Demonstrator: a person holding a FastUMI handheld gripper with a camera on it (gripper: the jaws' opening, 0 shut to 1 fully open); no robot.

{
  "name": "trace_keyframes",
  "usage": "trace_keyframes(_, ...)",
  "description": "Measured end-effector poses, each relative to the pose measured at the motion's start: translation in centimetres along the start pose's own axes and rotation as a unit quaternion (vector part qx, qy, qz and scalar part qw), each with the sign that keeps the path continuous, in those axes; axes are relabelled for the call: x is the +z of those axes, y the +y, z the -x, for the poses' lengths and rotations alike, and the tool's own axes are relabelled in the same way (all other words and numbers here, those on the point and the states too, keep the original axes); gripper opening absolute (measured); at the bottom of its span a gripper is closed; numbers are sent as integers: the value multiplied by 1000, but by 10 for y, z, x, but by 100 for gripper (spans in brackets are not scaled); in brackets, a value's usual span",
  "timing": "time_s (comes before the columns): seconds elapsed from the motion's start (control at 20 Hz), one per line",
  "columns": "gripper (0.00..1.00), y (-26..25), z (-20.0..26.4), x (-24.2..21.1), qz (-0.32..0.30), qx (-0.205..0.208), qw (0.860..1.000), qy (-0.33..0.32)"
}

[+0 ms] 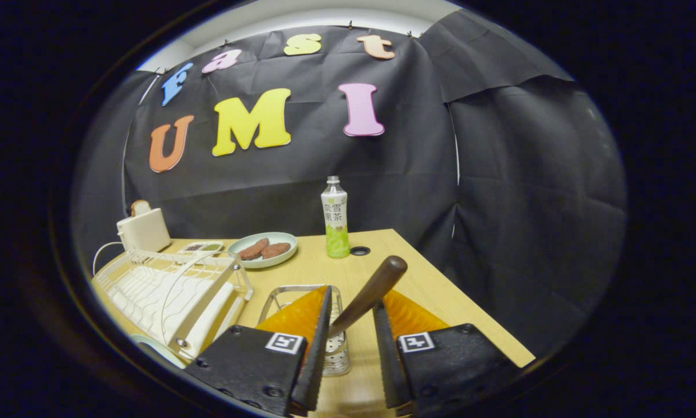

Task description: Take the plate from the dish rack, then take the spoon from the basket and place it into the plate.

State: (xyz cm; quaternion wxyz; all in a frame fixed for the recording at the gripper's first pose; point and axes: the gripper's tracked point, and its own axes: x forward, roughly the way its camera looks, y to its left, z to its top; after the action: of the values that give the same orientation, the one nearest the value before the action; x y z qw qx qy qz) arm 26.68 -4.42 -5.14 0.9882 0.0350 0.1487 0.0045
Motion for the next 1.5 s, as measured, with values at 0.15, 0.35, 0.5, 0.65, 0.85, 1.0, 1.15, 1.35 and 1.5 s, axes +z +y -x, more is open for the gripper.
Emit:
trace_keyframes(0.15, 28, 16, 7, 3, -11, 21, 1000, -1)
trace_keyframes(0.35, 9, 27, 19, 26, 15, 19, 1000, -17)
trace_keyframes(0.5, 8, 30, 36, 53, 21, 11, 999, -41)
trace_keyframes(0.65, 8, 30, 58, 82, 13, 5, 997, -74)
trace_keyframes(0.85, 8, 43, 98, 100, 7, 11, 995, -99)
trace_keyframes(1.0, 8, 68, 139, 98, -2, 43, 993, -112)
trace_keyframes(1.15, 8, 95, 171, 84, -12, 75, 991, -111)
trace_keyframes(1.35, 8, 125, 196, 60, -21, 99, 989, -111)
trace_keyframes(1.5, 8, 146, 200, 31, -28, 115, 988, -98)
